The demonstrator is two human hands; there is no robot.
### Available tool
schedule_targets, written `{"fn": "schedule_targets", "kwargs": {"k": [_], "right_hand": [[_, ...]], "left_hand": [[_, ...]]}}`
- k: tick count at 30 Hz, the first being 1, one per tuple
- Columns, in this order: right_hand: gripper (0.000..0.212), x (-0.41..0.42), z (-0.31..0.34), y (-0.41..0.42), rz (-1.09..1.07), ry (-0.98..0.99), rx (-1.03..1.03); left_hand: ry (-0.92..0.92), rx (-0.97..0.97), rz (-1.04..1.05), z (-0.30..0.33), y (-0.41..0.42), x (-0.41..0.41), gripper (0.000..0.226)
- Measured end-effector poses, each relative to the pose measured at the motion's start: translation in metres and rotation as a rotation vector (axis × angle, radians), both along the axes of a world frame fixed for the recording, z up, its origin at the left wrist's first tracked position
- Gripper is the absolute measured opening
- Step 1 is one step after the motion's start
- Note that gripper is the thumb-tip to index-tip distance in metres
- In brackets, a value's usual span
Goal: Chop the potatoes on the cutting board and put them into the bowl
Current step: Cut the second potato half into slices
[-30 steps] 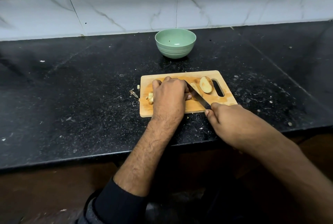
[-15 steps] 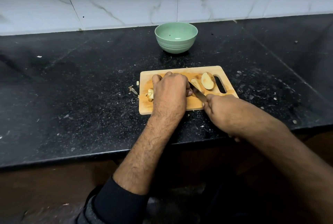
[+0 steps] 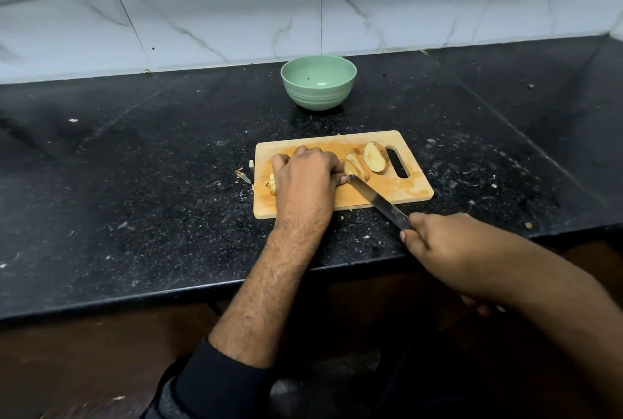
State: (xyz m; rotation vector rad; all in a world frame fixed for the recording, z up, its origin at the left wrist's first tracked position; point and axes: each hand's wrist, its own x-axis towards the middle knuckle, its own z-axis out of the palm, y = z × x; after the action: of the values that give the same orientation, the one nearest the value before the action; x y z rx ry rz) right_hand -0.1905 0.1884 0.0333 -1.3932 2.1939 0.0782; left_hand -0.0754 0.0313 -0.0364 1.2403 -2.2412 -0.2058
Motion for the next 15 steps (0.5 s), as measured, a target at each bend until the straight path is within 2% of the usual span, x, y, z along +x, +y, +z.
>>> {"fn": "schedule_targets", "kwargs": {"k": [3,7,11,15], "right_hand": [[0.026,-0.001,0.01,0.012,0.001,0.043,-0.034],[0.03,-0.001,0.008,0.011,-0.06,0.05,-0.206],[0.033,-0.002,-0.007,0.0,-0.077,0.07,-0.184],[0.032,-0.004,-0.014,-0.001,-0.09,0.056,-0.175]], "left_hand": [[0.041,-0.005,0.007,0.0,-0.002,0.001,0.016],[0.061,-0.005,-0.053,0.0,-0.007,0.003,0.023],[-0.025,0.019,-0.175,0.002,-0.008,0.004,0.038],[-0.049,0.073,-0.224,0.002,-0.014,0.006,0.04]]}}
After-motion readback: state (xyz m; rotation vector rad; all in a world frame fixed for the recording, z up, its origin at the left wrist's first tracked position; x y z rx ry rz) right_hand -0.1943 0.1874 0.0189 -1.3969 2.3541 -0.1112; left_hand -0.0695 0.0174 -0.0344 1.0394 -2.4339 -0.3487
